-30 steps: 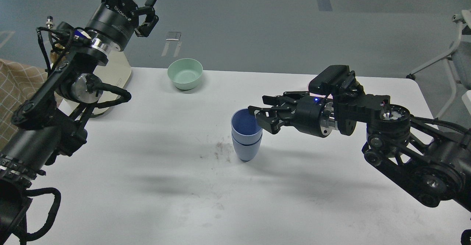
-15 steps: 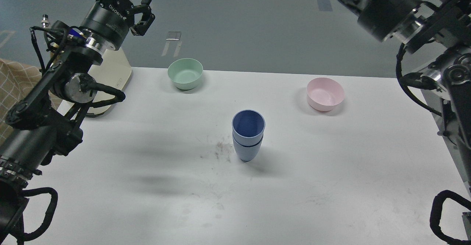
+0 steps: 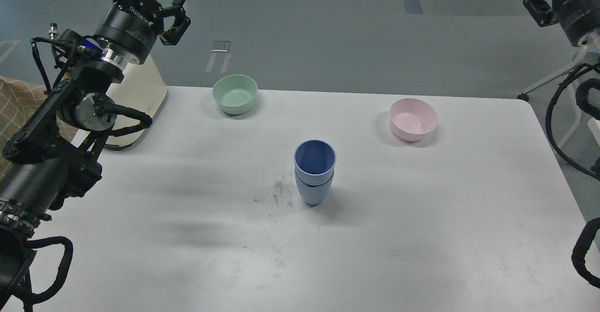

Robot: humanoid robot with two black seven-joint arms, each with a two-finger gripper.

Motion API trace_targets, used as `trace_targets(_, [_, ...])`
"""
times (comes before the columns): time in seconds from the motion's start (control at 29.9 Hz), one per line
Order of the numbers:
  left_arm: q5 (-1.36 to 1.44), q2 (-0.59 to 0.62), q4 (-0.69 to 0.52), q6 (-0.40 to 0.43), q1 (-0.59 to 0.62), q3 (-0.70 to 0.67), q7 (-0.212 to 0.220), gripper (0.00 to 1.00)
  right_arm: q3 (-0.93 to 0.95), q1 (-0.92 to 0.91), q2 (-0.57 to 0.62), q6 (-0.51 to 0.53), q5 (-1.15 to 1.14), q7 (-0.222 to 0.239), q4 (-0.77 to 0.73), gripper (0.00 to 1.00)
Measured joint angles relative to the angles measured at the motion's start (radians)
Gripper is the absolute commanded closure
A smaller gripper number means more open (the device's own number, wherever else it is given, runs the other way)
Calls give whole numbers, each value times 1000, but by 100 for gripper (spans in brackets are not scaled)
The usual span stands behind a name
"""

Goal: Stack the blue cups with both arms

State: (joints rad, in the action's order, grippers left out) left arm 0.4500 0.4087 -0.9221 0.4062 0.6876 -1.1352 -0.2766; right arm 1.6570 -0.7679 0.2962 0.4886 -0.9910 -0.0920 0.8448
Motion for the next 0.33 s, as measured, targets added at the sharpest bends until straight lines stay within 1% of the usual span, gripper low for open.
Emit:
trace_targets(0.07, [-2,-1,48,44,12,0,0,2,1,0,8,0,68,0,-64,0])
trace_targets(0.13, [-3,-5,84,67,22,0,0,2,1,0,8,0,134,-1,-105,0])
trace_targets(0.33, [-4,-13,109,72,35,1,1,2,0,2,-14,0,205,-2,-123,0])
